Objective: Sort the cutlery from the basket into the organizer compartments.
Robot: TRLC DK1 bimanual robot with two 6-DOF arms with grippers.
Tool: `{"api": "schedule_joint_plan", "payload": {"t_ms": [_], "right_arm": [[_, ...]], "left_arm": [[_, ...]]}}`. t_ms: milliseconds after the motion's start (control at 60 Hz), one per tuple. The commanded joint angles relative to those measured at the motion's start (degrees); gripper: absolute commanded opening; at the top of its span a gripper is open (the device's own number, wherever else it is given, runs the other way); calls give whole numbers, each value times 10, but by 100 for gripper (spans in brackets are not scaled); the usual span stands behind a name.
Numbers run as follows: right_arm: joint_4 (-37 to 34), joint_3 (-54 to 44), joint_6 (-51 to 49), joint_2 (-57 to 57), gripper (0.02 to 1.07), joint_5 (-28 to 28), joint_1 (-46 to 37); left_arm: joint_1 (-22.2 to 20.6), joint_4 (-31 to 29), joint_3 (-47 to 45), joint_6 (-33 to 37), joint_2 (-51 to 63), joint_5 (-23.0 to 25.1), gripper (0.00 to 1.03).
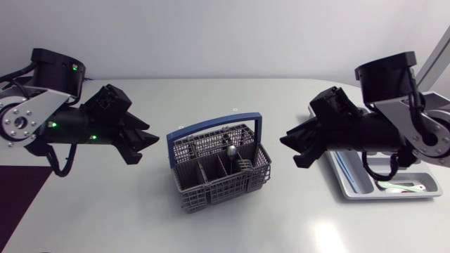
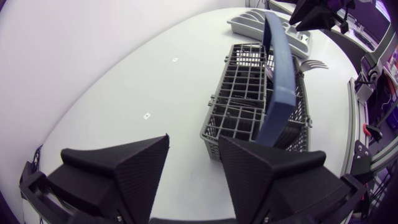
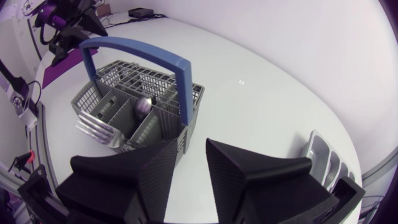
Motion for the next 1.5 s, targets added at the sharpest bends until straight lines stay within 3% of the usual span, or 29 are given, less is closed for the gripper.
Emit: {"api": "schedule_joint_plan", "payload": {"t_ms": [0, 100, 217, 400, 467, 533, 717, 833, 1000, 1400, 1483], "right_arm": [[-11, -28, -42, -29, 55, -15, -11], [-19, -44, -53, -59, 57, -20, -11], [-25, -66, -48, -106, 57, -11, 5], [-25, -107, -40, -168, 57, 67, 109], [-17, -119, -31, -180, 57, 119, 162], [-9, -123, -23, -180, 57, 162, 201], [10, -122, -23, -167, 57, 217, 271], [39, -123, -30, -144, 57, 276, 324], [103, -140, -53, -101, 57, 314, 358], [250, -159, -82, -14, 56, 392, 376], [274, -161, -82, -6, 52, 411, 371]], "left_arm": [[-7, -16, -29, 17, -40, 9, 68], [-25, -30, -41, 17, -79, 9, 74], [-51, -48, -47, 15, -111, 8, 75], [-77, -59, -53, 8, -141, 8, 75], [-87, -61, -58, 6, -150, 8, 75], [-91, -61, -59, 2, -155, 8, 79], [-110, -62, -63, -5, -165, 7, 86], [-123, -62, -63, -10, -170, -1, 90], [-122, -62, -62, -12, -170, -5, 91], [-121, -59, -72, -13, -177, -5, 92], [-122, -57, -73, -13, -177, -5, 92]]}}
